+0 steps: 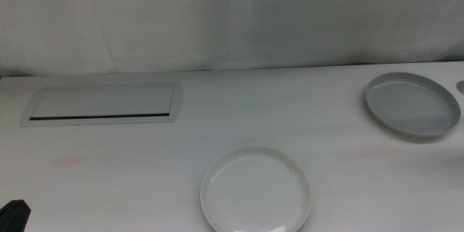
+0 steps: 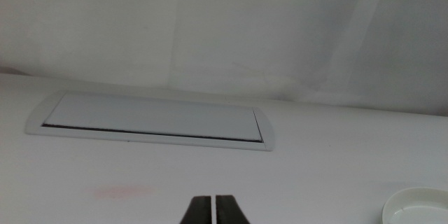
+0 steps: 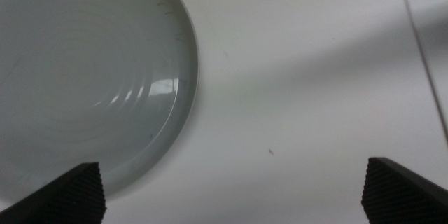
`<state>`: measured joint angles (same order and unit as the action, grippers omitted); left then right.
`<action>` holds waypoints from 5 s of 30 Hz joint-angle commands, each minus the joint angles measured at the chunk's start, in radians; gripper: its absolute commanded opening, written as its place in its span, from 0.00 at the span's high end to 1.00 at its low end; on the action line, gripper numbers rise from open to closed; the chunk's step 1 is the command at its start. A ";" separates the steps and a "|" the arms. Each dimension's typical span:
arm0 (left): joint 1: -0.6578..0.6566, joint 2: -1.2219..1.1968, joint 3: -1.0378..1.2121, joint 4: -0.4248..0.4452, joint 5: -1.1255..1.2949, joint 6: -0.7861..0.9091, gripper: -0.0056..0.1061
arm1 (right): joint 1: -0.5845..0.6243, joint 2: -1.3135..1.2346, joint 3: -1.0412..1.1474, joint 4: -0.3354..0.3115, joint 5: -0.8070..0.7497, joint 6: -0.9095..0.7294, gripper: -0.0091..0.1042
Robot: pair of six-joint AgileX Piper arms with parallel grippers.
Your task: Stack the three bowls on top of each other.
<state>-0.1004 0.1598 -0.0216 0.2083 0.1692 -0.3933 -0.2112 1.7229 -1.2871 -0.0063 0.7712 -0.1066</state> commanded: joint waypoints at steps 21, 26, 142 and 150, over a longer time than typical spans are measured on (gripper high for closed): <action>0.004 -0.008 0.005 -0.004 -0.008 0.037 0.98 | 0.047 0.404 -0.285 0.006 0.004 -0.102 0.06; 0.004 -0.008 0.005 -0.004 -0.008 0.037 0.98 | 0.055 0.441 -0.285 0.006 0.000 -0.076 0.06; 0.004 -0.008 0.007 -0.004 -0.018 0.040 0.98 | 0.740 0.056 0.213 0.359 -0.139 0.006 0.94; 0.004 -0.008 0.007 -0.004 -0.018 0.040 0.98 | 0.746 0.102 0.213 0.374 -0.157 0.006 0.94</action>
<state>-0.1004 0.1598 -0.0216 0.2099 0.1624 -0.3524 0.5277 1.8185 -1.0763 0.3649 0.6288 -0.1016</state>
